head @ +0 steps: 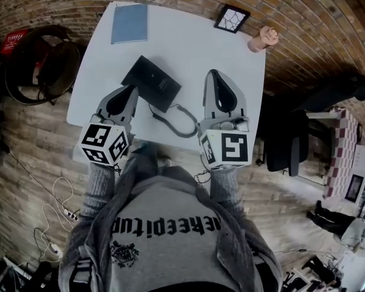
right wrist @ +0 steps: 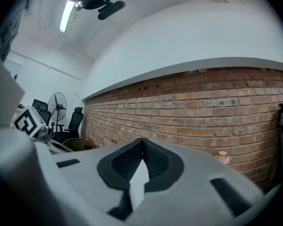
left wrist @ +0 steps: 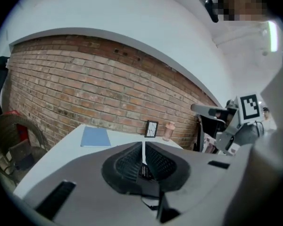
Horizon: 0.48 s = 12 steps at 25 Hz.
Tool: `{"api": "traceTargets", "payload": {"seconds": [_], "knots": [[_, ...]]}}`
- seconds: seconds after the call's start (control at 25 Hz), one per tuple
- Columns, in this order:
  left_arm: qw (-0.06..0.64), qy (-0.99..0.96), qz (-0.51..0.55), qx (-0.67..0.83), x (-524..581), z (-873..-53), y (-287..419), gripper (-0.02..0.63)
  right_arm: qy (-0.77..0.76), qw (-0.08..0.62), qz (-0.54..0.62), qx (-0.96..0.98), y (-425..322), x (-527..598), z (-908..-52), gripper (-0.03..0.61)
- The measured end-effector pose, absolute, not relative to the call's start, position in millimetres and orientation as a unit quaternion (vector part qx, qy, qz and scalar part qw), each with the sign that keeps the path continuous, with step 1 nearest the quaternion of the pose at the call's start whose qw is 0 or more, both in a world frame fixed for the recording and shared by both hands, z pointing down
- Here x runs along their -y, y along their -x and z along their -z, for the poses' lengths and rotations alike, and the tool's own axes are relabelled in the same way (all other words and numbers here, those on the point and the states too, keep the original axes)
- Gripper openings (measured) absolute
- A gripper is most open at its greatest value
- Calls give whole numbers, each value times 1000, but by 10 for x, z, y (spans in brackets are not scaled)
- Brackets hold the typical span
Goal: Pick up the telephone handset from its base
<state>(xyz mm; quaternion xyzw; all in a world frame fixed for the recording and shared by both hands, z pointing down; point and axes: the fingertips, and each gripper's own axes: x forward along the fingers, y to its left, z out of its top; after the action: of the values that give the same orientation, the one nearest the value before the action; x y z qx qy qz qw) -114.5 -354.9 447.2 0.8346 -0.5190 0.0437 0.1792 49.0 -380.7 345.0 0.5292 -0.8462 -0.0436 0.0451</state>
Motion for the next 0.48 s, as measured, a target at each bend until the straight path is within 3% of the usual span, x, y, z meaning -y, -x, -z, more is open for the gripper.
{"api": "traceTargets", "payload": {"seconds": [0.48], "knots": [[298,-824,-119,467,3455,-5426,1072,19,-545,69,21,835,-562,3933,-3721,3]]}}
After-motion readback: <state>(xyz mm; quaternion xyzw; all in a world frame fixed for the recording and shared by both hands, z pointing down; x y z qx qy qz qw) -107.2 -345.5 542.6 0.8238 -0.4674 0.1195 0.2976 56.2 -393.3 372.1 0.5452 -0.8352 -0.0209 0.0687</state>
